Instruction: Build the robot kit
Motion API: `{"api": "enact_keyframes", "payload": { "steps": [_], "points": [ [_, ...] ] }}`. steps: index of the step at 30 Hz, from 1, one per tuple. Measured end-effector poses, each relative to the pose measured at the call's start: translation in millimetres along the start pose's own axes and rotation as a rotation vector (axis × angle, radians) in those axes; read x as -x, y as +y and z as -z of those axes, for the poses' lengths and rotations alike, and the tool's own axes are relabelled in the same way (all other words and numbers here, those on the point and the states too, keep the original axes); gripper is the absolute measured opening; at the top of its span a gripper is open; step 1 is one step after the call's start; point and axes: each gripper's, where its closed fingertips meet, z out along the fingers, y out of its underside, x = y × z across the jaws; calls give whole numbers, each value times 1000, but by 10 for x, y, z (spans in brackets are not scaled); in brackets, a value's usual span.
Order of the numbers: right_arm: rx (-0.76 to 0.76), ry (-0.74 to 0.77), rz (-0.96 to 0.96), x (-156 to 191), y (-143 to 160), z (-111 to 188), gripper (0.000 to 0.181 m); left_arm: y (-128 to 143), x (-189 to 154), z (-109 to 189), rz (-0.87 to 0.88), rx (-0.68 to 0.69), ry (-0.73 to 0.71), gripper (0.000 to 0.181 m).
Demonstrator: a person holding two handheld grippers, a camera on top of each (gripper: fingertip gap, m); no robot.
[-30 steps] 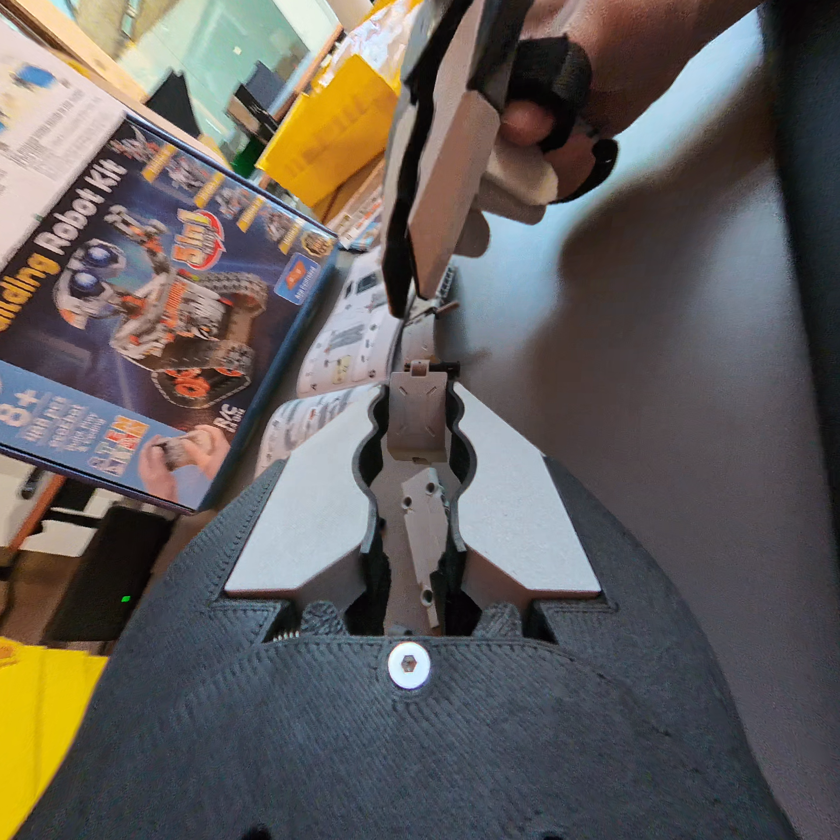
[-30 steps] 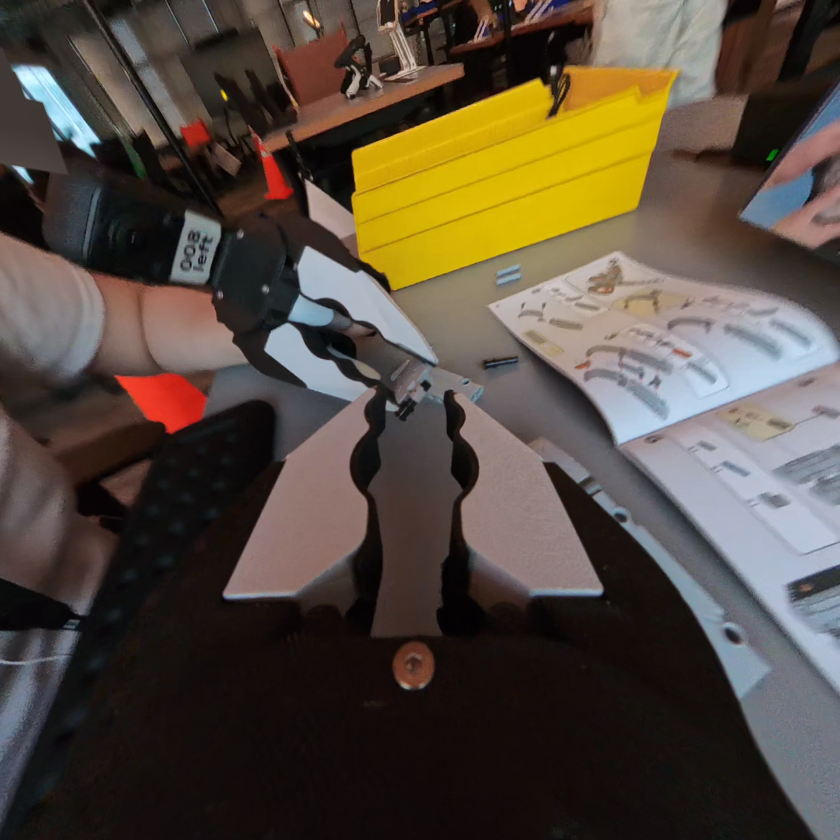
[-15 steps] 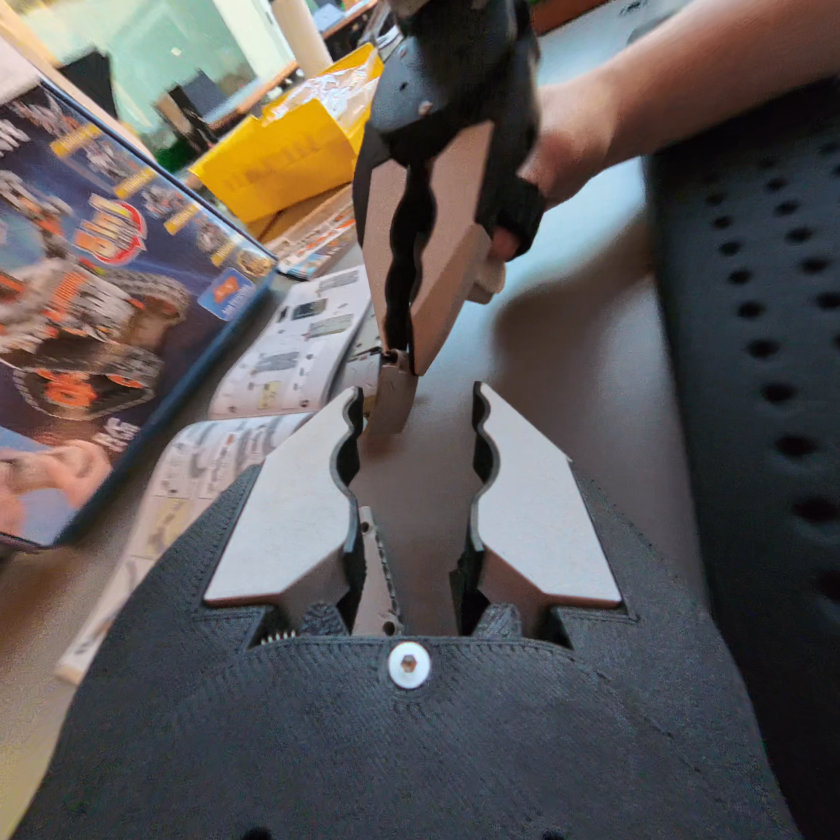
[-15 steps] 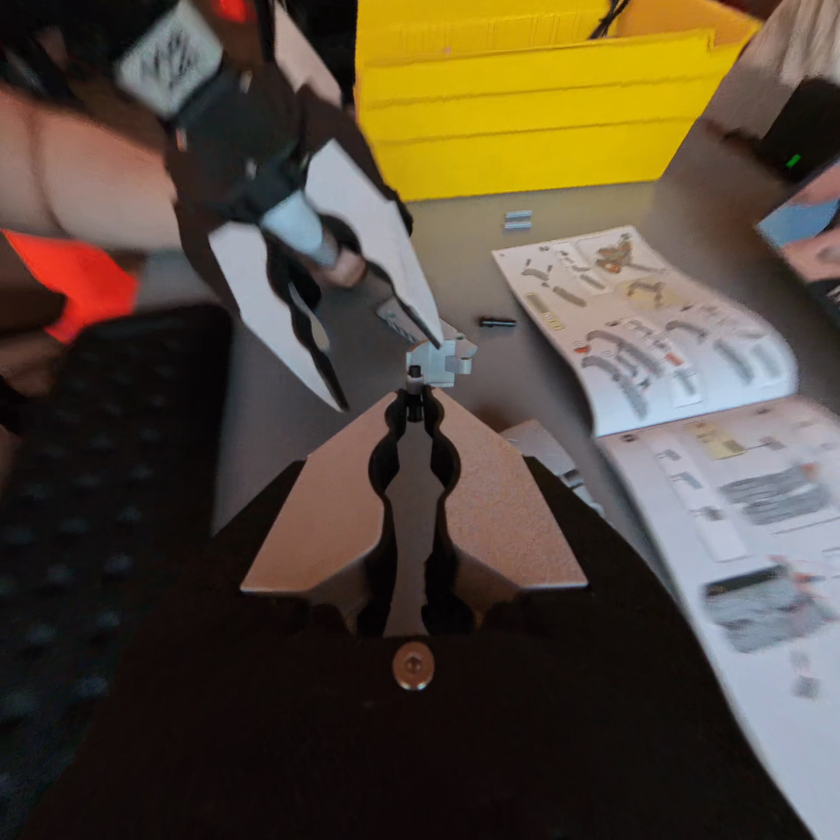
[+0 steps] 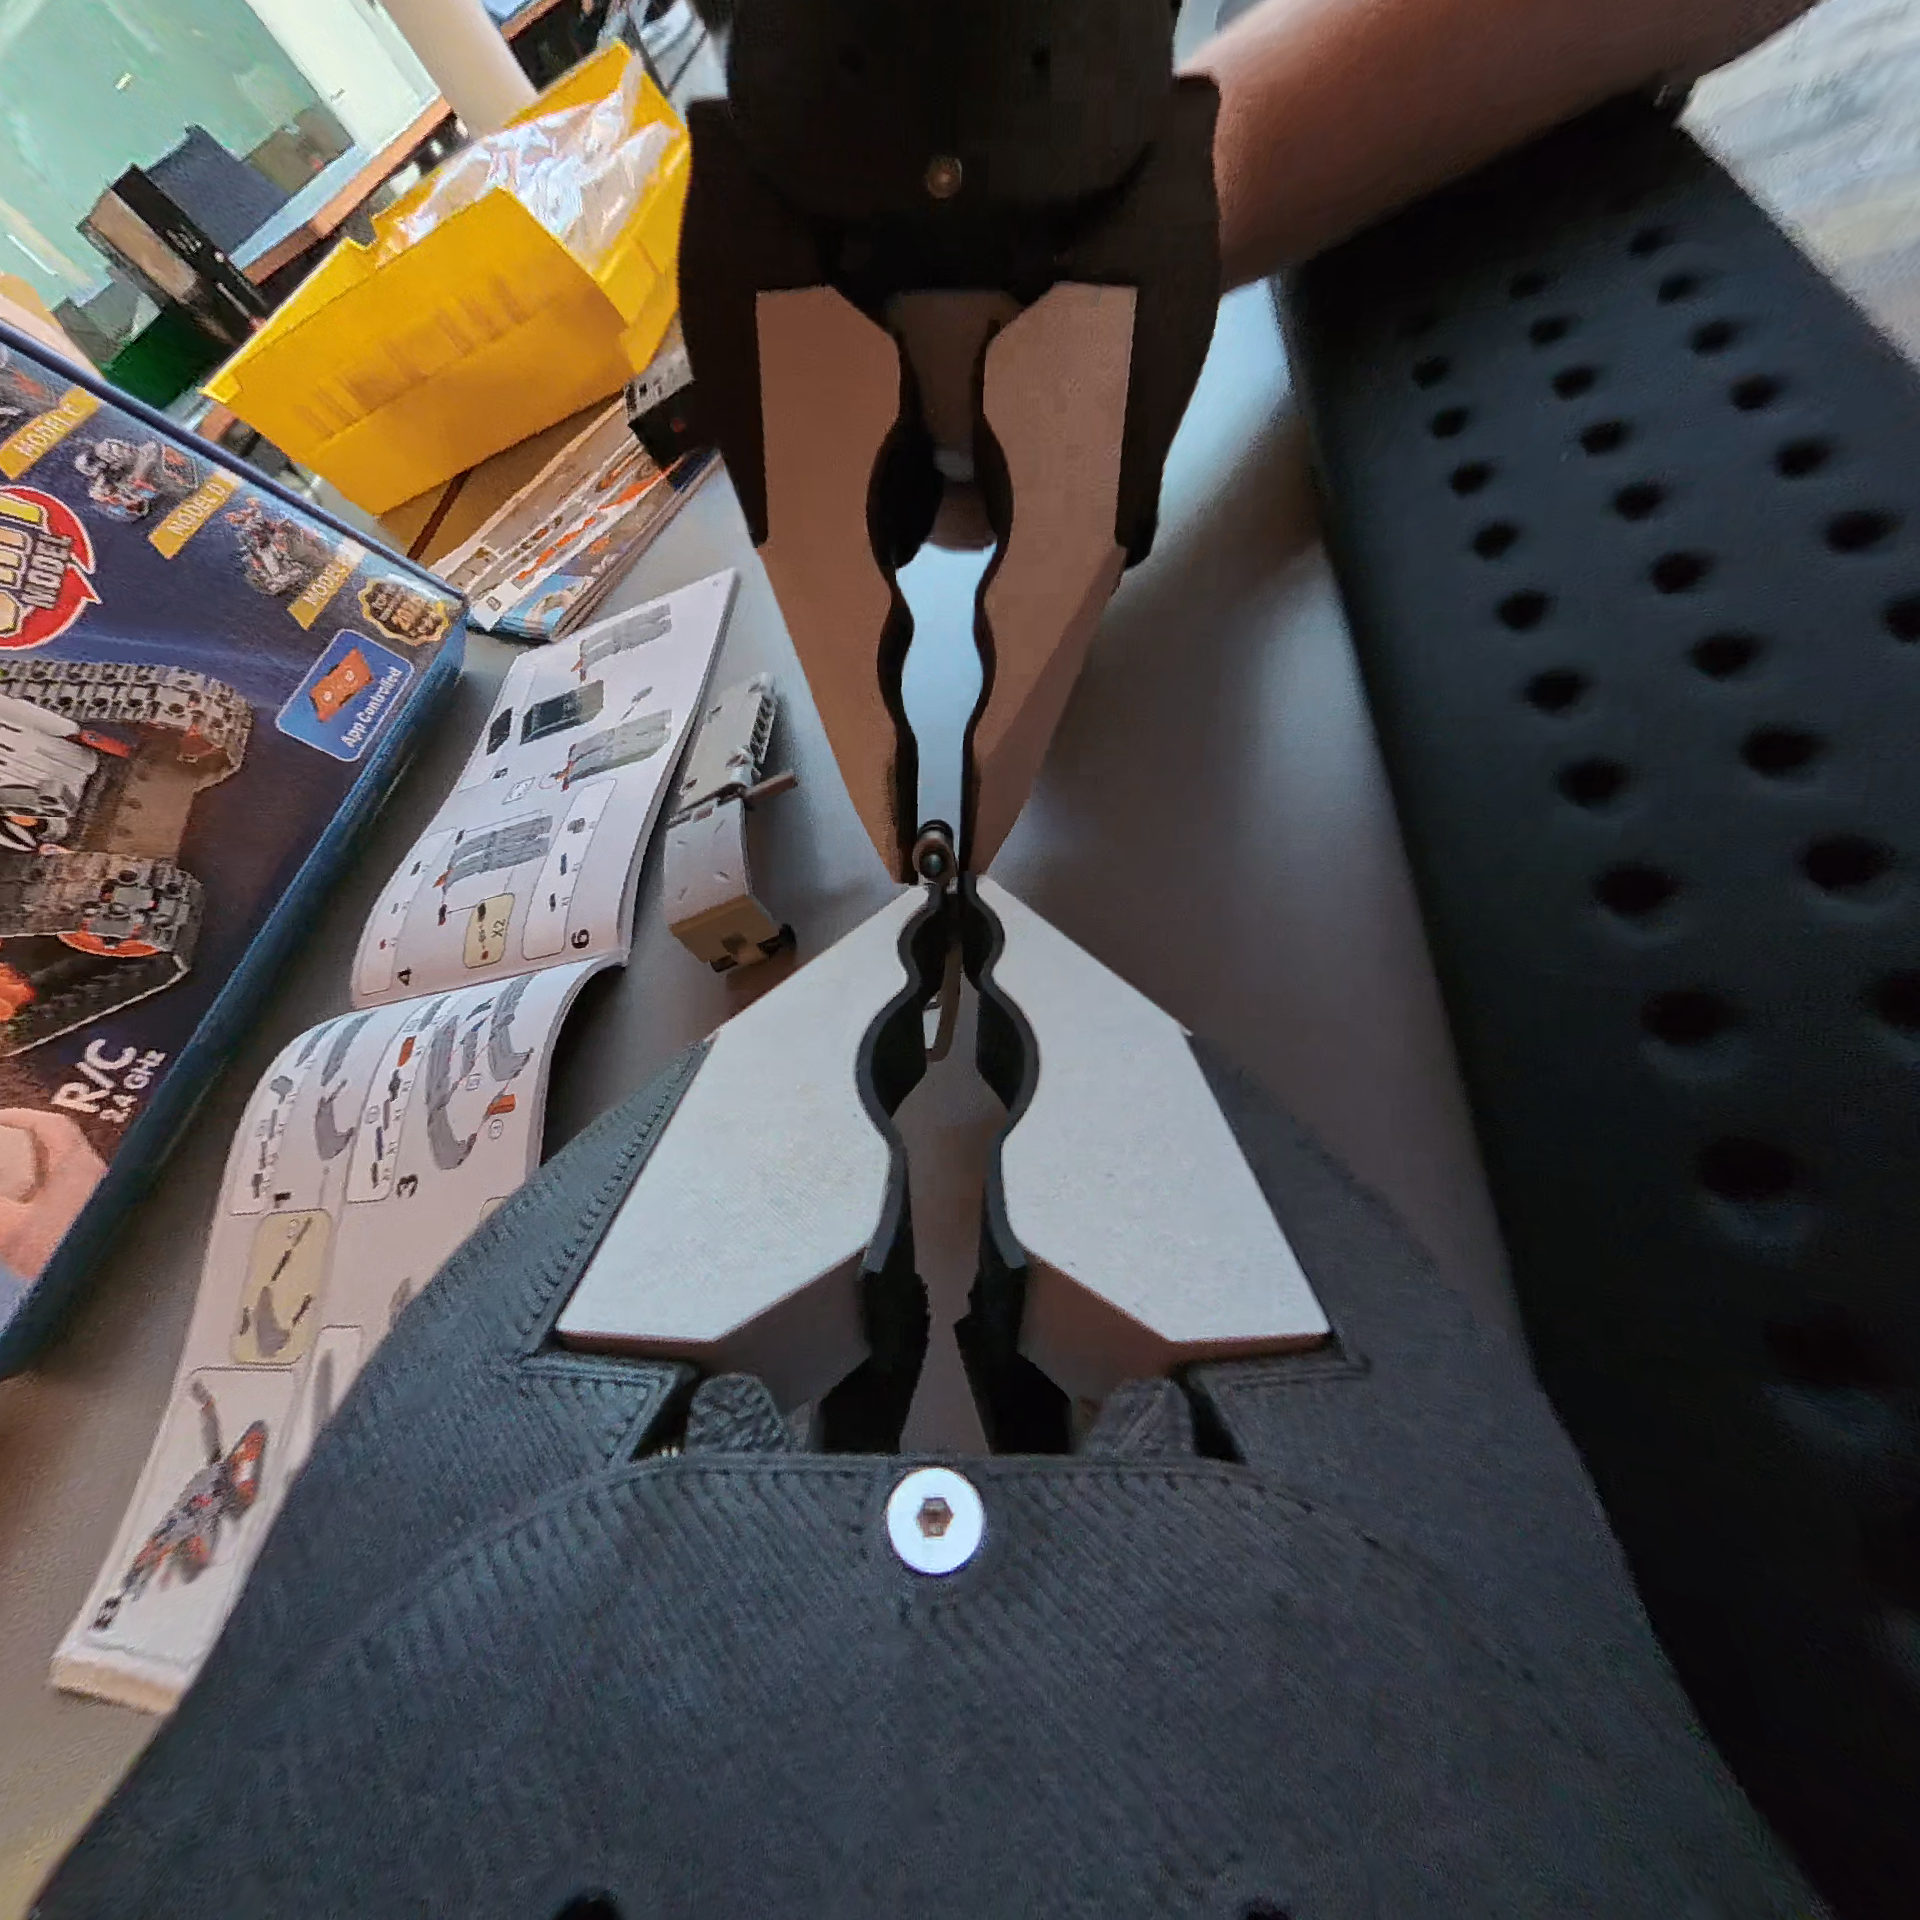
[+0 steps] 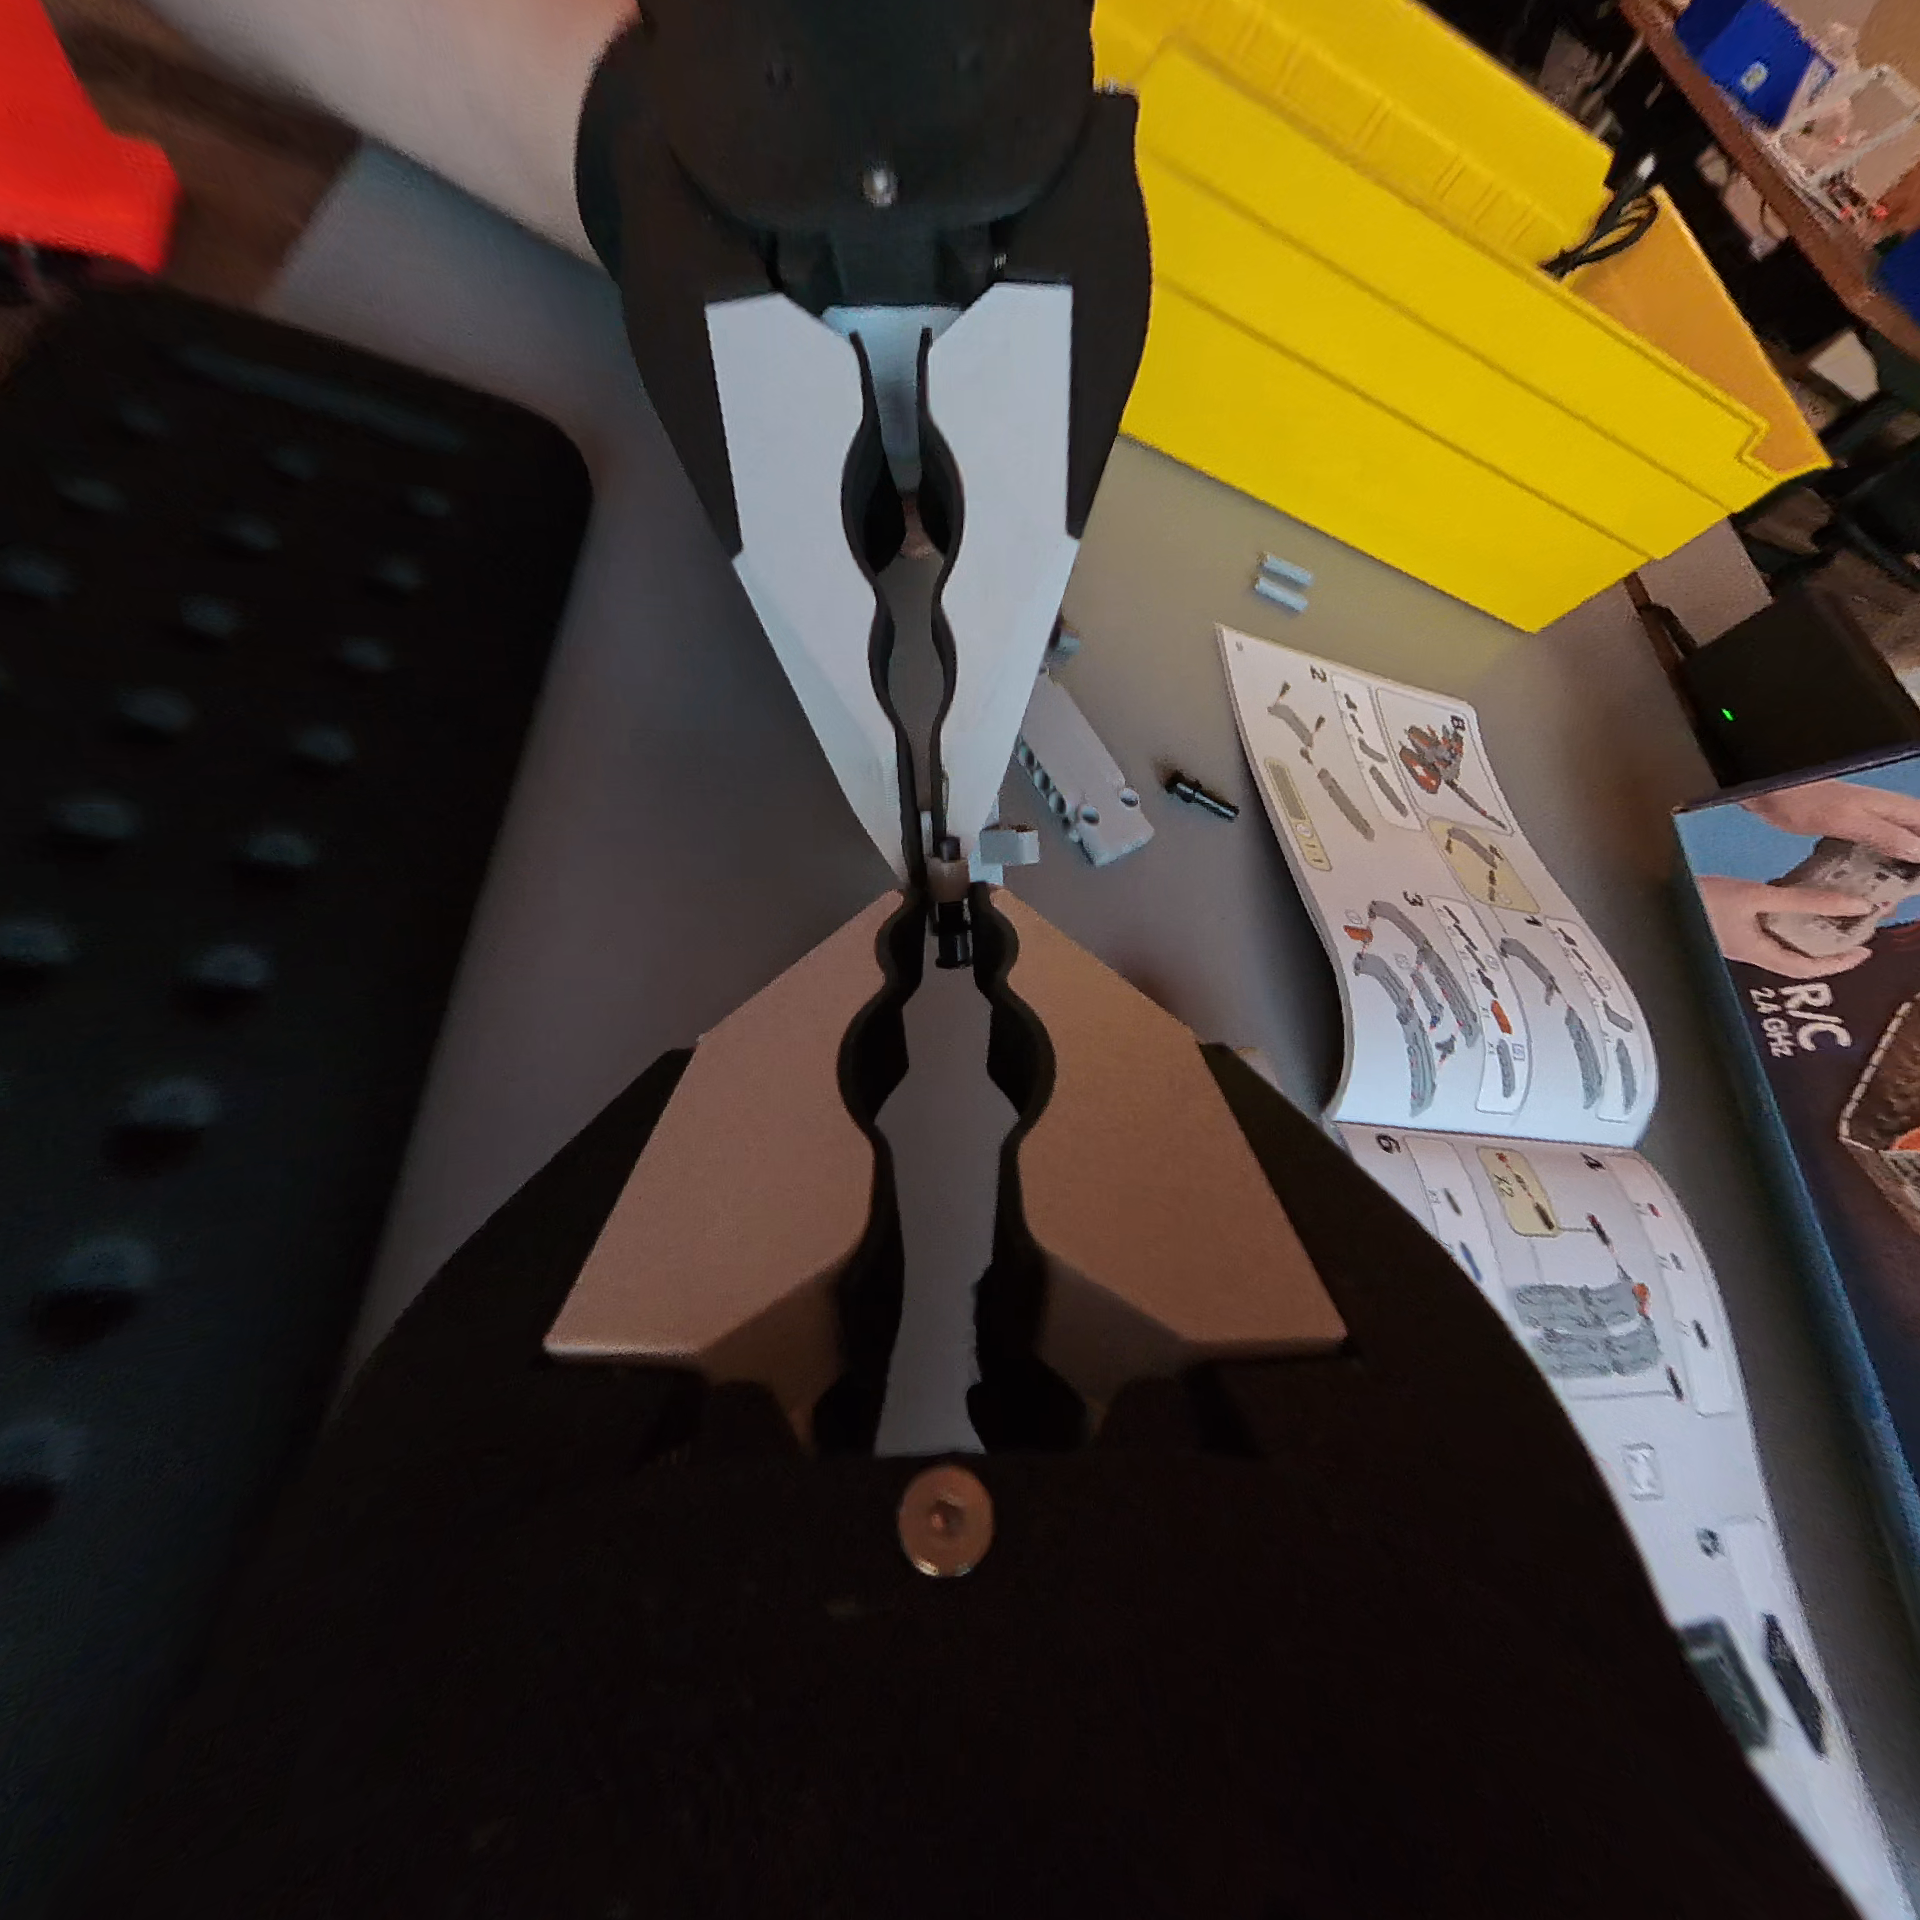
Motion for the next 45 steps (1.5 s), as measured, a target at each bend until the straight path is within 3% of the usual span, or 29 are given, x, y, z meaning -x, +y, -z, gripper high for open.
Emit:
{"api": "enact_keyframes", "payload": {
  "steps": [7,15,17,20,23,45],
  "points": [
    [-78,-94,-79,45,-74,84,6,-130,-33,72,71,-97,54,0],
    [-74,-175,-189,115,-78,93,5,-136,-84,80,49,-98,64,0],
    [-75,-211,-201,156,-72,103,5,-143,-122,83,121,-84,125,0],
    [-146,-252,-260,134,-169,192,5,-280,-89,133,260,-170,192,0],
    [-131,-285,-268,183,-139,211,5,-294,-125,114,301,-172,233,0],
    [-139,-300,-379,163,-100,277,6,-325,-62,102,341,-165,199,1]
  ]
}}
